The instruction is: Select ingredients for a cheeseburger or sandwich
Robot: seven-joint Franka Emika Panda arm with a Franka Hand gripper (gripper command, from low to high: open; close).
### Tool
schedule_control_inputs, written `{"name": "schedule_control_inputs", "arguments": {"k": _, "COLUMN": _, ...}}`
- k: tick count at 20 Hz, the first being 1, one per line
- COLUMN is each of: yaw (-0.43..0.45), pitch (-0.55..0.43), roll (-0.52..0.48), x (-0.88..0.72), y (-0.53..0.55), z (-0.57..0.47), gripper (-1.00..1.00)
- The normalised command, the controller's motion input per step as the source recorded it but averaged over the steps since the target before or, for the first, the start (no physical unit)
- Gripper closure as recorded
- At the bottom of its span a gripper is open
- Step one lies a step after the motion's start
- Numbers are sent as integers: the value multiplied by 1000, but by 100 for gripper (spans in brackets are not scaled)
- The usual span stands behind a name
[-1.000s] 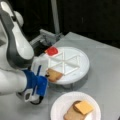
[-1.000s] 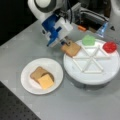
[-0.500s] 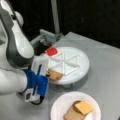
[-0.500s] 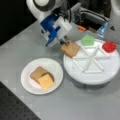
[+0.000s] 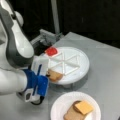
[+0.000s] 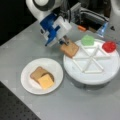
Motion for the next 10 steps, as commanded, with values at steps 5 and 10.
{"name": "schedule_control_inputs", "arguments": {"k": 5, "yaw": 26, "pitch": 107, "roll": 170, "x": 327, "y": -349, "z": -77, "gripper": 100}}
{"name": "schedule_control_inputs", "arguments": {"k": 10, "yaw": 2, "pitch": 130, "roll": 195, "x": 328, "y": -358, "z": -58, "gripper": 100}}
